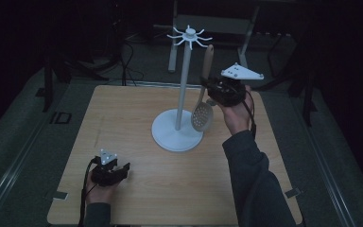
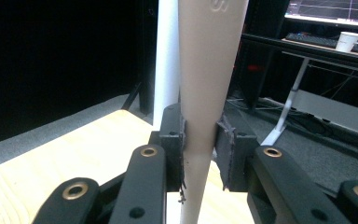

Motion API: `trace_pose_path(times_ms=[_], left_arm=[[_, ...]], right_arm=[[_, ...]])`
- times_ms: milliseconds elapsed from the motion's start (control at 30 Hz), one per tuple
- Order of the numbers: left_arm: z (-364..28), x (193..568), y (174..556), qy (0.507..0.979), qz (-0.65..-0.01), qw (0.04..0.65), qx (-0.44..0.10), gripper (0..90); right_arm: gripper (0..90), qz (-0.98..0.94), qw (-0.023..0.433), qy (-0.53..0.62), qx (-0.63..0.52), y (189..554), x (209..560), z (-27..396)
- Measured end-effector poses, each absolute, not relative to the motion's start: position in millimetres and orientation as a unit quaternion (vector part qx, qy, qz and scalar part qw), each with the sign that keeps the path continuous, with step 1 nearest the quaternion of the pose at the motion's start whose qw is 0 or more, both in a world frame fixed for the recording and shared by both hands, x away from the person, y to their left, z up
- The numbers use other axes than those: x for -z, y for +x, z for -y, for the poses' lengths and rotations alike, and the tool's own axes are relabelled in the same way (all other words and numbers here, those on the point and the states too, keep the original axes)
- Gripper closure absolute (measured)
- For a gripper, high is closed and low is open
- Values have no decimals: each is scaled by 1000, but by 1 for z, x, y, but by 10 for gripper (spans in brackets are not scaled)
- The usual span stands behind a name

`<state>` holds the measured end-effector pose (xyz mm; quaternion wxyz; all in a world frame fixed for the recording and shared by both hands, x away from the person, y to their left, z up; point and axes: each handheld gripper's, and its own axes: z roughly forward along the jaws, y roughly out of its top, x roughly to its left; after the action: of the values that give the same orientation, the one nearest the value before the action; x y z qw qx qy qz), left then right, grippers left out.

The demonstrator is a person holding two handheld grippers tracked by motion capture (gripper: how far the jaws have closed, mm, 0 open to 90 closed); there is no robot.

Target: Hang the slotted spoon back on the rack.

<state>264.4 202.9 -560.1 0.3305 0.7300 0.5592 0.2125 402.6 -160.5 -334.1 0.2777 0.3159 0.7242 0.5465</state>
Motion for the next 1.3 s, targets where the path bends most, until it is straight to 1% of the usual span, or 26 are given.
trace_pose_path(times_ms=[500,1100,1167,1200,1267,1300], left_arm=[[-203,560,264,728,-560,333,-213,453],[-204,560,264,729,-558,333,-214,453],[-204,560,264,728,-559,333,-214,453],[-204,560,264,728,-560,333,-214,453],[-204,560,264,729,-559,332,-214,453],[-204,560,264,729,-559,332,-214,453]], right_arm=[[737,-732,270,319,-539,413,329,148],[732,-743,264,324,-523,423,331,137],[714,-742,266,324,-523,423,331,137],[676,-741,266,325,-525,422,332,137],[631,-739,268,326,-524,422,333,139],[631,-739,268,326,-524,422,333,139]])
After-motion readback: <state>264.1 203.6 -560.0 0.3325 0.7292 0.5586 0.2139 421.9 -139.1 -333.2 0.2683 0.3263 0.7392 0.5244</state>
